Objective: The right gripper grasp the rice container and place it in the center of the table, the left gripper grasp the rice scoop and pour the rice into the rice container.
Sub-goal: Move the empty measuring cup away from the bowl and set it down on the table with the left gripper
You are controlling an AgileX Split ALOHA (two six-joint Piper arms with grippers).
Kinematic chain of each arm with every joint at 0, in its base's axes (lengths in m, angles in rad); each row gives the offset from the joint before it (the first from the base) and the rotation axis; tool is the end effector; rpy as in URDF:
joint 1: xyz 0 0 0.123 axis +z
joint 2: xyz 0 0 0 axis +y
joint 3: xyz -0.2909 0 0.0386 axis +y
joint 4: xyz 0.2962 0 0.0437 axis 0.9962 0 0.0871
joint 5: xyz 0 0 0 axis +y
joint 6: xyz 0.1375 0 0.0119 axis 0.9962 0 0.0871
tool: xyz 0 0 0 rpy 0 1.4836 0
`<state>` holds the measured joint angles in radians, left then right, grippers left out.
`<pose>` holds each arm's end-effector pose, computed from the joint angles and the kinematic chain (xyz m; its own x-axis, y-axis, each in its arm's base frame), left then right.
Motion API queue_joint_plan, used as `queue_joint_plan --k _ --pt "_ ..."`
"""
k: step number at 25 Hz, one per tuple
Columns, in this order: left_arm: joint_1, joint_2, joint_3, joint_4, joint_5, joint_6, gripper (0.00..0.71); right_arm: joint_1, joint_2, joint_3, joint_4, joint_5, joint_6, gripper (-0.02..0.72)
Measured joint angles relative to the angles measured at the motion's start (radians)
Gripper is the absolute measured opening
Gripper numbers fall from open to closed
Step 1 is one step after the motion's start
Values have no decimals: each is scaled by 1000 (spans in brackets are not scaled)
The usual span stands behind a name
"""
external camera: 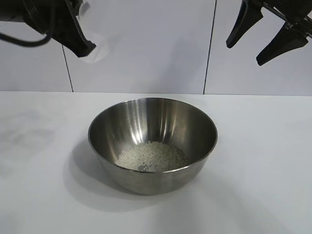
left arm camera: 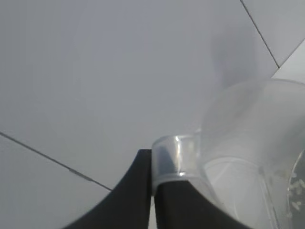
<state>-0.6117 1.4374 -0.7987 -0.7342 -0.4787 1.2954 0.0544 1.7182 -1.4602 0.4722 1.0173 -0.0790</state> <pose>0.3457 -0.1906 0.2509 0.0513 0.6391 -0.7674 0.3293 0.7146 0.6172 0.4285 0.0768 0.2563 -0.9289 0.1177 -0.3511 -0.0447 0.9056 0.4218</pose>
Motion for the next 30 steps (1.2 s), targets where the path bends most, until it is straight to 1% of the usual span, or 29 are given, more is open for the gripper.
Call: queue_joint_plan --k 5,8,11,14,17,20,21,23,24,29,30 --pt "87 -51 0 0 105 -138 3 0 0 0 0 0 0 452" --pt "135 -56 0 0 179 -215 3 0 0 0 0 0 -5 452" --pt "196 -56 0 0 248 -310 3 0 0 0 0 1 -9 452" --pt "261 -56 0 1 292 -388 3 0 0 0 0 1 -12 452" --pt "321 -56 22 3 304 -444 3 0 0 0 0 1 -16 452" --pt "358 -56 81 10 281 -486 3 0 0 0 0 1 -18 452" --pt "360 -56 103 19 265 -504 3 0 0 0 0 1 -18 452" --pt "362 -56 165 79 214 -579 3 0 0 0 0 1 -19 452" --pt "363 -56 189 115 185 -638 3 0 0 0 0 1 -19 452" --pt "363 -56 324 401 14 -1033 3 0 0 0 0 1 -20 452" --pt "363 -55 344 448 -9 -1086 3 0 0 0 0 1 -20 452"
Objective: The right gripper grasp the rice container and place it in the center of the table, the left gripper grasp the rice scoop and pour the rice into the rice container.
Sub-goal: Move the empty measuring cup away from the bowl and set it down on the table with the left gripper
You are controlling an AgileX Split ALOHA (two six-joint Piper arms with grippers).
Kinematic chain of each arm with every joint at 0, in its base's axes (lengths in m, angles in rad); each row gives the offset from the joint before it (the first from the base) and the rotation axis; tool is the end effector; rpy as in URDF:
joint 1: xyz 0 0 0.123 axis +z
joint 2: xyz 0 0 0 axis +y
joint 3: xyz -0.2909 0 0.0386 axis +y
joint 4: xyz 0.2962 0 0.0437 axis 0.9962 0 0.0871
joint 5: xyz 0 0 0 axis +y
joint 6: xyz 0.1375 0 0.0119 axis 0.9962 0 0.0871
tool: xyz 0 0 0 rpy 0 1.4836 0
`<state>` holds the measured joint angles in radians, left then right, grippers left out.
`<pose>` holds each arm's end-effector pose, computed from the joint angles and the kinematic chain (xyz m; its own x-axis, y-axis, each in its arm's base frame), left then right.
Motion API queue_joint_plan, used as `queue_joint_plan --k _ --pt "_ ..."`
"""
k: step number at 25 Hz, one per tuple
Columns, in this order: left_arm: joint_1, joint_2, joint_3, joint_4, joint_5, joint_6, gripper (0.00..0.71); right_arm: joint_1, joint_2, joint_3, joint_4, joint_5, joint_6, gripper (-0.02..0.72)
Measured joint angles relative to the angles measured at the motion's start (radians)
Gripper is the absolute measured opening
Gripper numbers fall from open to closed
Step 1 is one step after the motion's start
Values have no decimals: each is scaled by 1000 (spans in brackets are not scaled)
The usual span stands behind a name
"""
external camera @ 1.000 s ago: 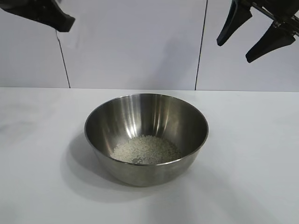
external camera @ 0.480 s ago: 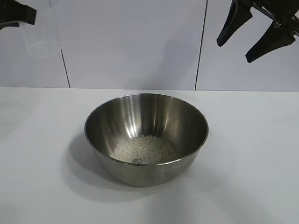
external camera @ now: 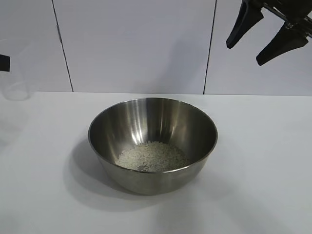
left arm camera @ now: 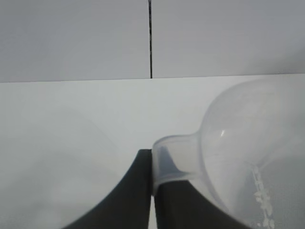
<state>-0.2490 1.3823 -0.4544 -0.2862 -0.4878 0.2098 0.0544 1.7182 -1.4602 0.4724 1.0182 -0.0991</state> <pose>0.3180 -0.0620 0.1555 -0.3556 0.0449 -0.9336 0.1090 0.9940 0.0063 0.4284 0.0769 0.2563 -0.9281 0.0992 -0.3587 -0.0633 0.9076 0.4149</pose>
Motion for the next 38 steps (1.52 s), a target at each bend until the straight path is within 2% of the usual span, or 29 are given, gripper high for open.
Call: queue_joint_plan --k 4,11,15,21,27,31,38 --pt "0 68 44 78 -94 -104 3 0 0 0 0 0 0 452" --pt "0 250 56 103 -267 -119 3 0 0 0 0 0 -2 452" --pt "0 343 76 105 -406 -119 3 0 0 0 0 0 -2 452" --pt "8 472 95 109 -533 -122 3 0 0 0 0 0 -2 452" --pt "96 547 95 120 -603 -183 3 0 0 0 0 0 -2 452" --pt "147 548 95 192 -631 -192 3 0 0 0 0 0 -2 452" --pt "158 548 95 292 -623 -192 3 0 0 0 0 -1 -2 452"
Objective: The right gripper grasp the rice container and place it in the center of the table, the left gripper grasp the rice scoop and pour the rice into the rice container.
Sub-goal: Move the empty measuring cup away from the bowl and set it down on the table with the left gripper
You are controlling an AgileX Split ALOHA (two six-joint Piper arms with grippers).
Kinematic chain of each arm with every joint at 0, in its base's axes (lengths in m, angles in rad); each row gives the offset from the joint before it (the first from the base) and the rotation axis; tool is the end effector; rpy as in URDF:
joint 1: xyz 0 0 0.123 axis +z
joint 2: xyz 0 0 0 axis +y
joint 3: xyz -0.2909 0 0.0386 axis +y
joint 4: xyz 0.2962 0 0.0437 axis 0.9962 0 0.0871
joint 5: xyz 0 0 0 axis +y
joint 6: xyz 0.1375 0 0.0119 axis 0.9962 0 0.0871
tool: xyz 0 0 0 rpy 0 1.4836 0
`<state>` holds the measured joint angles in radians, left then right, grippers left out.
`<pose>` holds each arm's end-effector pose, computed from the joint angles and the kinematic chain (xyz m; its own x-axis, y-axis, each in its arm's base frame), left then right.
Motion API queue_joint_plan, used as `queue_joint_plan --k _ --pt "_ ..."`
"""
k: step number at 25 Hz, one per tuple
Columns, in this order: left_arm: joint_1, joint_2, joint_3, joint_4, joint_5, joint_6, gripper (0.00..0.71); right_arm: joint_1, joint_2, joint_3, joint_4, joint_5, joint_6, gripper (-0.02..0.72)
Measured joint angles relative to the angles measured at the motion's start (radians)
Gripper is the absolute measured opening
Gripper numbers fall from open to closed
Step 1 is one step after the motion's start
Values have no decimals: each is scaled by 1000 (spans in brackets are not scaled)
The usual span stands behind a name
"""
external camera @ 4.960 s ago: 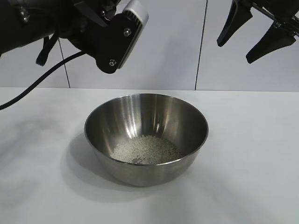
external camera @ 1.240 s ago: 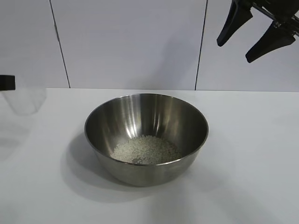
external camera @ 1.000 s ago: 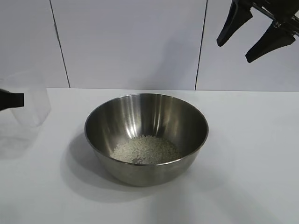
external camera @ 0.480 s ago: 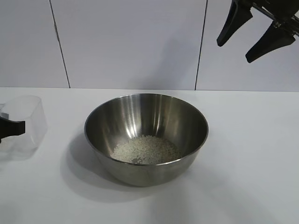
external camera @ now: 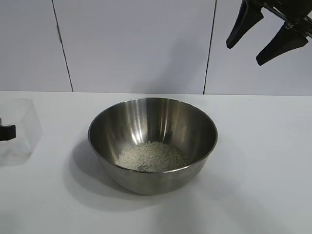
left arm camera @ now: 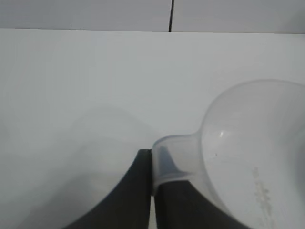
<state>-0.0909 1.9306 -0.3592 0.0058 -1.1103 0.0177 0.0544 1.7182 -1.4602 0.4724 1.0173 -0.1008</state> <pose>0.3092 -0.0289 0.0349 -0.3617 0.0533 -0.9308 0.1029 0.9945 0.0170 0.4285 0.0769 0.2564 -0.9277 0.0981 -0.3602 -0.0649 0.9078 0.4143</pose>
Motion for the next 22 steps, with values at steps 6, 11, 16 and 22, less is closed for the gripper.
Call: queue_joint_plan --k 6,11,16,22 --pt "0 0 0 7 24 10 3 0 0 0 0 0 0 452" --pt "0 0 0 7 90 10 3 0 0 0 0 -4 0 452" --pt "0 0 -5 4 137 29 3 0 0 0 0 -15 0 452" --pt "0 31 -17 3 107 38 3 0 0 0 0 -15 0 452"
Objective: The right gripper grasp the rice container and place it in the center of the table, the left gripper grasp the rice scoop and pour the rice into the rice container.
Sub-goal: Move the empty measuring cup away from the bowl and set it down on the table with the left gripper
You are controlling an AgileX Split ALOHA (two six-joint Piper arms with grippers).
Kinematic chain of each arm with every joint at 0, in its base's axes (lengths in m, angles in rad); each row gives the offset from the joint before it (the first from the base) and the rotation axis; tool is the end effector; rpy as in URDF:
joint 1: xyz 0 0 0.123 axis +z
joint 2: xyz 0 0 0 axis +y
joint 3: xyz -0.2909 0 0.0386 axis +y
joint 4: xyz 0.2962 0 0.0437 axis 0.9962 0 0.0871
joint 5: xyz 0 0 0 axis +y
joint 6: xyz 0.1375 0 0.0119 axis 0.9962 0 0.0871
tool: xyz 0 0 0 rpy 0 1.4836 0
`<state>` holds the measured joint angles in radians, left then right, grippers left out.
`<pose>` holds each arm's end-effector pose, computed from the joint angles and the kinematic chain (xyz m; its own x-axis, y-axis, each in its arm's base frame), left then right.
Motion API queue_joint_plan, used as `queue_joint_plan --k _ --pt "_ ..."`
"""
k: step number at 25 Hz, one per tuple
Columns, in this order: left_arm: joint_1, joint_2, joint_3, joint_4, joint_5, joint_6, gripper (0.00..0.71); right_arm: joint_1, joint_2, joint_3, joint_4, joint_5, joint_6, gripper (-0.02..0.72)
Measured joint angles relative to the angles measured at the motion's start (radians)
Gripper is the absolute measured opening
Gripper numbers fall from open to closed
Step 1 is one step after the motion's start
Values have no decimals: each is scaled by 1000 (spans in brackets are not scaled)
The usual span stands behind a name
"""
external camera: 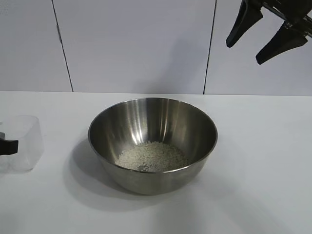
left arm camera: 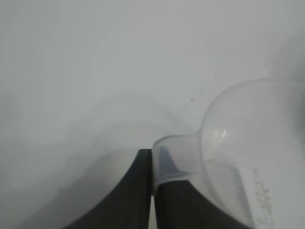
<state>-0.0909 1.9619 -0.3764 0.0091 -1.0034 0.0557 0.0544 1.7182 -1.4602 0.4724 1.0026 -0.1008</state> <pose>0.3059 -0.0290 0.0148 -0.4662 0.1033 -0.8786 0.1260 0.9908 0.0496 0.4304 0.0765 0.2570 -0.9222 0.1040 -0.3724 -0.0643 0.9084 0.4130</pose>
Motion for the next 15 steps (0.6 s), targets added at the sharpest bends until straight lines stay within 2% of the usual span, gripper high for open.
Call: queue_joint_plan --k 4,7,10,12,15 --pt "0 56 -1 3 -35 -3 39 0 0 0 0 0 0 452" --pt "0 61 3 0 -107 -4 177 0 0 0 0 0 0 452" --pt "0 61 3 -9 -134 -4 354 0 0 0 0 0 0 452" --pt "0 61 6 -18 -134 -4 399 0 0 0 0 0 0 452" --pt "0 61 27 -25 -134 0 424 0 0 0 0 -3 0 452"
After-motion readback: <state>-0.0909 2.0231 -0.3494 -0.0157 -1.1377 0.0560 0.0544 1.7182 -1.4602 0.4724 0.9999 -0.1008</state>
